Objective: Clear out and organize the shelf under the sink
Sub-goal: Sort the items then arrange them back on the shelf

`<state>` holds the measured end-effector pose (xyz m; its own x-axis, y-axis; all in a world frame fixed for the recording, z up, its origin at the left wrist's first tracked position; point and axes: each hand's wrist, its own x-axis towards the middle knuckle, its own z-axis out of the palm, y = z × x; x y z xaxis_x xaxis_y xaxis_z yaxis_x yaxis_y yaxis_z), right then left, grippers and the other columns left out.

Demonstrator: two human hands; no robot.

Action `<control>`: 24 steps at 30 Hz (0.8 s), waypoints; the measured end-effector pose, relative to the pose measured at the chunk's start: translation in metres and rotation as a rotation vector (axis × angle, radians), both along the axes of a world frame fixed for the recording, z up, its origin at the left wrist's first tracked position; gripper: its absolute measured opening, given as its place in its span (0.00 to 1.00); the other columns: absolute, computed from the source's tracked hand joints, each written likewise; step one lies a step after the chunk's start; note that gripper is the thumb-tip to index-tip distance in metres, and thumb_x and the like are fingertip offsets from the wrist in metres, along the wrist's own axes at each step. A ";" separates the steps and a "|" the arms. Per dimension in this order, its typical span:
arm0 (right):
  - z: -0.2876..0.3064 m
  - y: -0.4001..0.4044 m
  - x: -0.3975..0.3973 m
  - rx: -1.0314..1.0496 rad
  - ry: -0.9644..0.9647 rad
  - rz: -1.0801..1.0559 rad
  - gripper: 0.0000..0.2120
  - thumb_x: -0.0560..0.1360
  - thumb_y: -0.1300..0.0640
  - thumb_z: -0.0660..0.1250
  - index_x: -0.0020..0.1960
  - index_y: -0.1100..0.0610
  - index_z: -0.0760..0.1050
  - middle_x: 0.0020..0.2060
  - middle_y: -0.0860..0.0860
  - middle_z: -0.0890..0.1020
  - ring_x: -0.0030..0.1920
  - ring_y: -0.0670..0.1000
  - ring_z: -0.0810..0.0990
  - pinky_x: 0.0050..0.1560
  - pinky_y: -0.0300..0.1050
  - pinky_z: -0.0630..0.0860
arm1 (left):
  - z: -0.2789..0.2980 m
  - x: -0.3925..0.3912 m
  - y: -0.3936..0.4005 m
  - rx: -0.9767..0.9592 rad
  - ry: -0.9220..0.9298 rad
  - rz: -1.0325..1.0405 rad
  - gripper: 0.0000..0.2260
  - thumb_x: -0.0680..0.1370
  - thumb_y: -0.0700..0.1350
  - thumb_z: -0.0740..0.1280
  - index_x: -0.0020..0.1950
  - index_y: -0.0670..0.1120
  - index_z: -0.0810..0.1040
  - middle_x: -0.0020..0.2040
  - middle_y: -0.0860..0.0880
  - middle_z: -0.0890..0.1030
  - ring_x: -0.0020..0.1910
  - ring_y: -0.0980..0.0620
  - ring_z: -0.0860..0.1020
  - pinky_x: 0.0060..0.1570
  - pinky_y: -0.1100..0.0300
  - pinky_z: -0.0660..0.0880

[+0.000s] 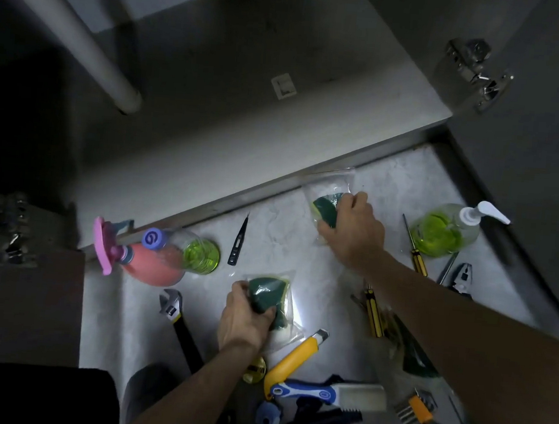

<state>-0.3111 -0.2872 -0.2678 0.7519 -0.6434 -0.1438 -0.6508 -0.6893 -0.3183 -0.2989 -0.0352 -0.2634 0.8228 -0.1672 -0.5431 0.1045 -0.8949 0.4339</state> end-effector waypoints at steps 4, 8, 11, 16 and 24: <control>-0.011 -0.009 0.006 0.024 0.033 0.095 0.25 0.79 0.40 0.62 0.66 0.58 0.68 0.60 0.57 0.71 0.56 0.56 0.75 0.51 0.53 0.79 | -0.004 0.004 0.001 -0.001 0.032 0.027 0.28 0.70 0.50 0.78 0.63 0.52 0.66 0.61 0.48 0.79 0.59 0.44 0.78 0.59 0.49 0.76; -0.013 -0.010 0.003 0.075 -0.039 0.077 0.20 0.81 0.43 0.59 0.62 0.57 0.73 0.60 0.57 0.72 0.57 0.56 0.74 0.51 0.53 0.78 | -0.008 0.012 -0.003 0.021 0.072 0.021 0.30 0.69 0.50 0.78 0.66 0.52 0.67 0.60 0.47 0.80 0.59 0.43 0.79 0.59 0.50 0.76; -0.009 -0.011 -0.006 0.173 -0.127 0.032 0.17 0.82 0.47 0.59 0.60 0.57 0.78 0.67 0.57 0.71 0.63 0.57 0.71 0.56 0.53 0.77 | -0.008 0.018 -0.008 -0.016 0.131 0.023 0.28 0.67 0.48 0.79 0.61 0.57 0.68 0.54 0.49 0.83 0.55 0.44 0.81 0.57 0.49 0.78; 0.001 -0.007 -0.037 0.141 -0.336 0.045 0.10 0.81 0.56 0.60 0.56 0.58 0.77 0.60 0.53 0.75 0.58 0.53 0.73 0.52 0.51 0.77 | 0.009 0.032 -0.031 -0.052 0.061 0.056 0.15 0.69 0.51 0.76 0.46 0.52 0.72 0.42 0.50 0.82 0.45 0.45 0.81 0.48 0.53 0.78; 0.005 -0.003 -0.080 0.272 -0.289 0.008 0.10 0.83 0.57 0.58 0.49 0.56 0.77 0.45 0.50 0.79 0.47 0.53 0.77 0.46 0.51 0.75 | 0.042 0.035 -0.074 -0.354 0.378 0.471 0.33 0.71 0.68 0.66 0.52 0.38 0.82 0.41 0.41 0.84 0.34 0.42 0.82 0.33 0.53 0.79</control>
